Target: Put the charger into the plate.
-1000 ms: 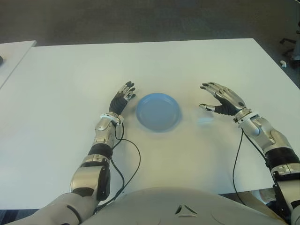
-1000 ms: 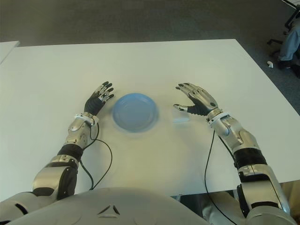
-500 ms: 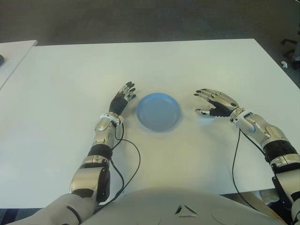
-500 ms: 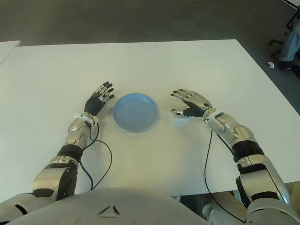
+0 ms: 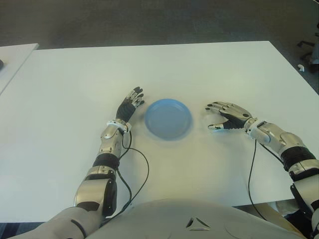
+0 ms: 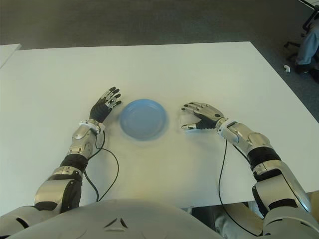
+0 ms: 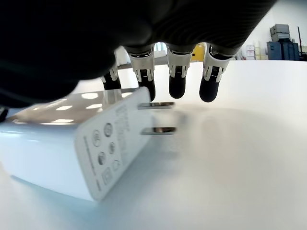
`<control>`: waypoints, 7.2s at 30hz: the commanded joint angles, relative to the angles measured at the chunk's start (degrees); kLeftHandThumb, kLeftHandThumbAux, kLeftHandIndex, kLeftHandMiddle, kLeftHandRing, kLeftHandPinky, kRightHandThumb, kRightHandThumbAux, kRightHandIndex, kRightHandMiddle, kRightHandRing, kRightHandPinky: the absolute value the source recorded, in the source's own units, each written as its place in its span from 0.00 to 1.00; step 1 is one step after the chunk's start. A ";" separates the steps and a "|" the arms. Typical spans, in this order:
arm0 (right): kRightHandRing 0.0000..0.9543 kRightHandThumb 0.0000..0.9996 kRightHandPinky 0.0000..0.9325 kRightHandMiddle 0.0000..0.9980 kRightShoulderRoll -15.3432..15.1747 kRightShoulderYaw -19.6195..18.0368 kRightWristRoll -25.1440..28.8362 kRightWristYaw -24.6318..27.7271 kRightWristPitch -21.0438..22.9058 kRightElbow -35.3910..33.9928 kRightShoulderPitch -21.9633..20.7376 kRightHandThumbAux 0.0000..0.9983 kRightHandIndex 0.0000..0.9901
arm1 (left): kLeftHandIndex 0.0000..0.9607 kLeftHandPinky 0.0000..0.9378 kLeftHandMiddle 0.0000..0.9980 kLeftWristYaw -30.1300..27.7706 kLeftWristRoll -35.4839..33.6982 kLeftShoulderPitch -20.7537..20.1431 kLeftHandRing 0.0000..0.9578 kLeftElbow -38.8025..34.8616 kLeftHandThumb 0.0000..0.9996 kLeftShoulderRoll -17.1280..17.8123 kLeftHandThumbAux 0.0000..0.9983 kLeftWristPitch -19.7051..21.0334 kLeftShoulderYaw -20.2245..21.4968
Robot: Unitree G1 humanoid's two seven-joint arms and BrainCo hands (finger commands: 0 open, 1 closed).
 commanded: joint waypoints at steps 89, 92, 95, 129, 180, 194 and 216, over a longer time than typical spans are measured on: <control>0.00 0.38 0.00 0.00 5.31 13.73 -10.04 -23.96 7.10 15.89 -3.39 0.13 0.00 | 0.06 0.01 0.06 0.66 0.38 0.04 0.03 4.25 0.00 1.99 0.57 -0.89 0.38; 0.00 0.38 0.00 0.00 6.08 13.79 -9.16 -24.67 6.42 17.19 -3.32 0.13 0.00 | 0.06 0.01 0.06 0.64 0.25 0.19 0.03 4.04 0.00 2.10 0.57 -0.81 0.46; 0.00 0.38 0.00 0.00 6.71 13.79 -8.20 -25.07 5.93 18.37 -3.22 0.14 0.00 | 0.06 0.01 0.06 0.45 0.01 0.30 0.03 3.85 0.00 2.12 0.57 -0.63 0.61; 0.54 0.49 0.60 0.53 7.86 14.91 -2.80 -23.65 3.40 23.33 -4.59 0.35 0.38 | 0.06 0.00 0.07 1.05 -0.24 0.86 0.04 1.79 0.00 1.00 0.58 0.74 1.32; 0.92 0.74 0.95 0.88 1.97 4.51 6.99 -10.28 8.54 -3.99 -3.20 0.71 0.44 | 0.05 0.01 0.08 1.14 -1.02 -0.18 0.04 1.81 0.00 -0.58 0.59 1.66 1.82; 0.90 0.74 0.90 0.88 6.55 -4.92 13.65 -3.96 9.56 -14.40 -5.32 0.71 0.44 | 0.06 0.01 0.07 1.61 -0.42 -1.02 0.04 3.63 0.00 -0.67 0.59 0.59 1.73; 0.89 0.75 0.87 0.86 19.40 -4.52 12.15 -0.88 12.51 -10.81 -12.47 0.71 0.44 | 0.08 0.03 0.09 2.52 -1.54 -1.61 0.06 3.95 0.00 -2.47 0.59 1.46 2.48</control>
